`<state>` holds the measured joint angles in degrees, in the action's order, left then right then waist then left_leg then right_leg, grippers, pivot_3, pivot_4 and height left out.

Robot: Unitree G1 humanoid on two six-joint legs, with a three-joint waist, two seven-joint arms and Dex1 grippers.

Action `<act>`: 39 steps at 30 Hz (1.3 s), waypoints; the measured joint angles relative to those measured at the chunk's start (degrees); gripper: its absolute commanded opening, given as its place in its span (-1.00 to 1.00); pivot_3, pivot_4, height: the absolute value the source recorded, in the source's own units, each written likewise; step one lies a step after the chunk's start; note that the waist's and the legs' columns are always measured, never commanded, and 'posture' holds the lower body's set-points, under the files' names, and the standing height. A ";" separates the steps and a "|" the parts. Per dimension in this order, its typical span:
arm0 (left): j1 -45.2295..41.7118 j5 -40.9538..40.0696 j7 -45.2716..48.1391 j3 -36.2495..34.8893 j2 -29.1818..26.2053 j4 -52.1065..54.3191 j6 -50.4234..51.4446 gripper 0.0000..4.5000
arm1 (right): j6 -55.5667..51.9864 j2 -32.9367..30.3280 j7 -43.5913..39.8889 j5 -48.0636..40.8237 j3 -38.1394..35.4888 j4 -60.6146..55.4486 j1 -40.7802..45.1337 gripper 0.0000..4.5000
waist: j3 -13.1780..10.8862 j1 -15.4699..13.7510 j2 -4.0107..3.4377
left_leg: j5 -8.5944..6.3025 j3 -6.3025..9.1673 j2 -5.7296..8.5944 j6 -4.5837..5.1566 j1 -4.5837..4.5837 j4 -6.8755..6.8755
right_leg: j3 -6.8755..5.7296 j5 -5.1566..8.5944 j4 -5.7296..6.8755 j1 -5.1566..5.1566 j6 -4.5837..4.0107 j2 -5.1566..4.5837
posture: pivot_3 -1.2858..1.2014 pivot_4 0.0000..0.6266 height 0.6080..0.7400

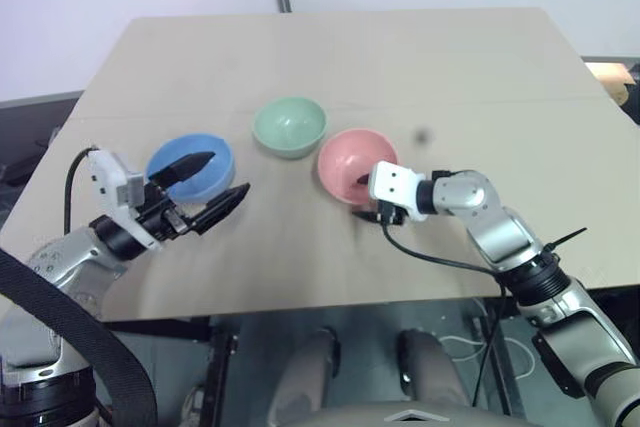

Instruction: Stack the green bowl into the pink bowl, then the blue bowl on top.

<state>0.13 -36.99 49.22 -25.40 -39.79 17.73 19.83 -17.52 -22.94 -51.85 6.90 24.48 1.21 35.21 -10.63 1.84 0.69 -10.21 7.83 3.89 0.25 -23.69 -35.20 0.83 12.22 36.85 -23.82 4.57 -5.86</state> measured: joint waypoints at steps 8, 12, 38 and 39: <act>-11.00 21.30 -9.34 14.81 -14.26 7.12 6.91 1.00 | -11.55 -1.67 -0.55 -10.96 -10.15 -20.33 -4.09 0.97 | -0.05 -0.57 0.06 | -0.02 0.04 -0.06 -0.04 -0.07 0.02 | -0.06 0.02 -0.02 -0.03 0.27 0.14 | 0.03 -0.52 1.00; -26.05 33.32 -5.34 30.08 -19.15 1.50 7.04 1.00 | -17.66 -0.48 4.00 -16.57 -17.21 -28.69 -6.49 0.97 | -0.02 -1.03 -0.01 | -0.02 -0.05 -0.05 -0.04 0.02 0.02 | -0.03 0.05 -0.04 0.02 0.32 0.23 | 0.03 -0.52 1.00; -48.00 38.25 14.07 41.97 -5.71 -16.27 -17.62 -0.99 | -26.24 -7.30 18.89 -22.93 -29.60 -38.65 -16.18 1.00 | -0.12 -0.78 0.09 | -0.03 -0.14 -0.12 -0.04 -0.24 -0.04 | 0.08 -0.10 -0.03 -0.22 0.12 0.19 | 0.03 -0.52 1.00; -48.00 37.68 14.64 41.68 -5.84 -15.52 -17.39 -0.99 | -26.25 -7.53 18.89 -22.97 -29.89 -38.65 -16.31 1.00 | -0.11 -0.78 0.09 | -0.03 -0.15 -0.12 -0.04 -0.21 -0.04 | 0.08 -0.10 -0.03 -0.19 0.12 0.19 | 0.03 -0.52 1.00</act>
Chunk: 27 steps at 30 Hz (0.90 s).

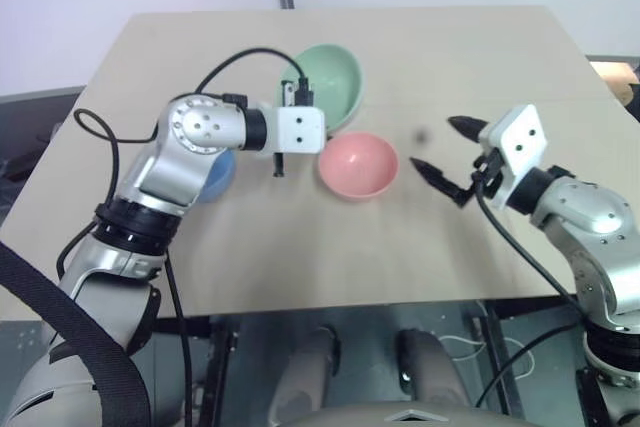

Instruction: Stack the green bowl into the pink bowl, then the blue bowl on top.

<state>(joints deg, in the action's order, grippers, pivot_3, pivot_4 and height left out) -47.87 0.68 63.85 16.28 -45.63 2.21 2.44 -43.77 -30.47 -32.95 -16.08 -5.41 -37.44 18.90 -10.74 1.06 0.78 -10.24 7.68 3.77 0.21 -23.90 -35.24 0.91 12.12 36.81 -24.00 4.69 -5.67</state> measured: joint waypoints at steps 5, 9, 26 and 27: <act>2.78 -6.70 8.51 -0.29 -1.20 5.05 0.58 -0.50 | -0.13 -3.04 0.25 -0.93 -3.31 -0.07 -2.15 1.00 | 0.00 0.13 -0.01 | 0.00 -0.06 -0.05 0.01 0.19 -0.01 | 0.01 0.10 0.03 0.12 0.16 0.12 | 0.03 -0.52 1.00; 4.30 -6.10 10.99 0.85 -0.99 4.46 -3.21 0.33 | -0.15 -4.08 0.71 -1.69 -4.37 -0.15 -2.35 1.00 | 0.01 0.01 -0.01 | 0.00 -0.05 -0.06 0.01 0.17 -0.09 | 0.01 0.07 0.03 0.14 0.12 0.16 | 0.03 -0.52 1.00; 30.37 7.72 -7.89 -19.36 -16.85 21.24 35.62 0.57 | 9.43 -2.19 -14.10 -13.69 5.16 2.44 4.42 1.00 | -0.05 2.20 0.05 | -0.01 0.00 -0.36 0.02 0.25 -0.04 | -0.01 0.07 0.05 0.17 0.12 0.36 | 0.03 -0.52 1.00; 33.20 9.25 -8.87 -20.47 -18.09 22.87 38.99 0.57 | 10.20 -1.78 -15.24 -13.77 6.64 3.69 5.74 1.00 | -0.07 2.09 0.09 | -0.01 0.03 -0.37 0.02 0.25 -0.04 | -0.02 0.08 0.04 0.17 0.11 0.36 | 0.03 -0.52 1.00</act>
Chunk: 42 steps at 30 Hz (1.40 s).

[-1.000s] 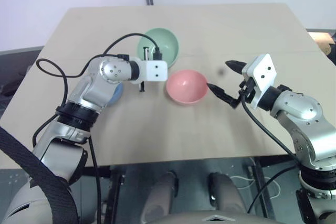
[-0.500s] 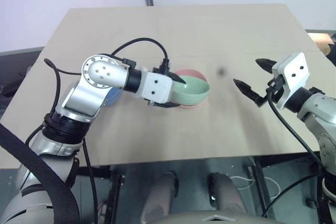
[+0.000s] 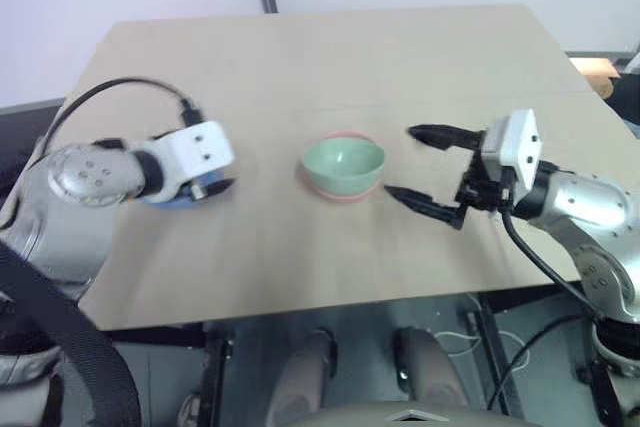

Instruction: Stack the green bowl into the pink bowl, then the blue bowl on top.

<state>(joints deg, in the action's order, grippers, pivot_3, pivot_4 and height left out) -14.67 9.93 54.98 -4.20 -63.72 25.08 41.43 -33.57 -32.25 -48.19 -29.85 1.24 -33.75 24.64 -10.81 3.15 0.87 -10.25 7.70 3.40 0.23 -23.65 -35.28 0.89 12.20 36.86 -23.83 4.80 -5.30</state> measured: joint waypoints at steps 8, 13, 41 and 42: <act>6.75 6.76 -6.26 4.76 -1.79 3.78 10.46 0.57 | 3.96 1.22 -4.18 0.68 5.34 7.63 4.41 1.00 | -0.01 -1.27 0.00 | -0.01 0.03 0.02 -0.03 -0.06 0.02 | 0.00 -0.01 -0.03 -0.04 -0.02 -0.02 | 0.03 -0.52 1.00; 3.08 11.24 -10.85 13.49 -0.21 -3.05 2.93 -0.44 | 4.86 1.10 -4.21 1.43 5.78 8.16 5.19 1.00 | -0.02 -1.30 0.02 | -0.02 0.01 0.02 -0.05 -0.07 0.03 | 0.00 -0.04 -0.02 -0.10 -0.08 0.01 | 0.03 -0.52 1.00; -28.38 -13.88 14.14 17.32 14.31 -13.55 -31.18 0.55 | -0.17 -6.45 6.33 0.18 -4.13 -4.03 -7.50 1.00 | -0.06 -2.01 0.12 | -0.04 -0.17 0.09 -0.09 -0.09 -0.12 | 0.13 -0.07 -0.03 -0.07 -0.09 0.03 | 0.03 -0.52 1.00; -28.56 -13.39 14.13 17.54 14.48 -14.22 -32.12 0.55 | -0.30 -6.68 6.72 0.15 -4.38 -4.36 -7.88 1.00 | -0.06 -2.06 0.12 | -0.04 -0.16 0.10 -0.08 -0.10 -0.13 | 0.13 -0.07 -0.03 -0.06 -0.09 0.03 | 0.03 -0.52 1.00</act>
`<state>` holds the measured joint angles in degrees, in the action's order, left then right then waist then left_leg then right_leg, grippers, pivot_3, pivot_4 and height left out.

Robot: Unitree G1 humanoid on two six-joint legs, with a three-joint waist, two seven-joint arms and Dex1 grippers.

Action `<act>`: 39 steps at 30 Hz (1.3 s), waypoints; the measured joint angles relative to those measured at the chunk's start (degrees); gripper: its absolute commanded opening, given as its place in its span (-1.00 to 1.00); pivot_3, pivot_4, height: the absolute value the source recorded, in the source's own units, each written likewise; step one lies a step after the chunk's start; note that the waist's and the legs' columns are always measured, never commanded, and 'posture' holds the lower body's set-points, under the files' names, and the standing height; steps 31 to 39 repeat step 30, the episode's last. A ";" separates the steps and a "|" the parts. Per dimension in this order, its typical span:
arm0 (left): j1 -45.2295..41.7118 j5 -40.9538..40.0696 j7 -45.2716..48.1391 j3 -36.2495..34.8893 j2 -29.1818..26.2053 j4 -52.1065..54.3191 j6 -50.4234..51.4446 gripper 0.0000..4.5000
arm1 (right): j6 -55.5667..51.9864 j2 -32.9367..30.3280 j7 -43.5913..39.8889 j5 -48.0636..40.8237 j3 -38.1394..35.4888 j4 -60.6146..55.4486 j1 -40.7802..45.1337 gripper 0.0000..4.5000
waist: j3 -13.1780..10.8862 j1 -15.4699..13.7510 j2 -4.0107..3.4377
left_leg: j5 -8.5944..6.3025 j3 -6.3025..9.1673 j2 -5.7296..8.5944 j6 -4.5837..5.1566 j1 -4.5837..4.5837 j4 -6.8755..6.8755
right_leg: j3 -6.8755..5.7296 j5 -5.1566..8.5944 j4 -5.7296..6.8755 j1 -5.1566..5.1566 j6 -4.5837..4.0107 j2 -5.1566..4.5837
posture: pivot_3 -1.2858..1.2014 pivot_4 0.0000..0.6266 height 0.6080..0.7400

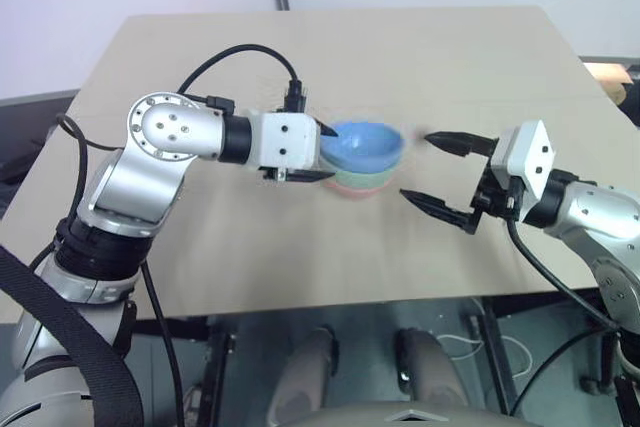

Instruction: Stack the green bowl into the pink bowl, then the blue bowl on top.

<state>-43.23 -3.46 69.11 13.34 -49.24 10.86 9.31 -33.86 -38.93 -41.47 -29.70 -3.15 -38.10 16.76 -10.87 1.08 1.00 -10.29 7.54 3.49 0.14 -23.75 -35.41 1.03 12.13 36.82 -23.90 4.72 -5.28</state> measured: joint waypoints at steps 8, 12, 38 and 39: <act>4.00 -5.27 -8.18 -9.33 2.46 4.69 12.88 0.55 | -0.82 -0.35 1.92 0.11 -0.28 -0.45 -3.03 1.00 | -0.01 0.30 0.02 | 0.00 0.03 -0.04 0.00 0.04 0.00 | -0.01 0.01 0.02 0.01 0.02 0.01 | 0.03 -0.52 1.00; 15.92 -10.36 -12.84 -19.15 2.60 8.16 22.51 0.98 | -0.45 -1.93 -0.10 0.35 -0.33 4.88 -4.44 1.00 | 0.00 1.01 0.01 | 0.00 0.03 -0.11 0.00 0.08 0.01 | 0.00 0.01 0.02 0.05 0.01 0.03 | 0.03 -0.52 1.00; 56.25 -24.50 -13.27 -47.60 8.85 15.39 21.37 0.98 | 5.35 -13.00 -14.66 -2.53 -24.16 11.87 -23.81 1.00 | 0.09 -0.94 0.06 | -0.18 -0.36 -0.43 -0.27 0.10 -0.11 | -0.08 0.15 -0.08 0.23 -0.28 -0.26 | 0.03 -0.52 1.00; 56.25 -24.50 -13.27 -47.60 8.85 15.39 21.37 0.98 | 5.35 -13.00 -14.66 -2.53 -24.16 11.87 -23.81 1.00 | 0.09 -0.94 0.06 | -0.18 -0.36 -0.43 -0.27 0.10 -0.11 | -0.08 0.15 -0.08 0.23 -0.28 -0.26 | 0.03 -0.52 1.00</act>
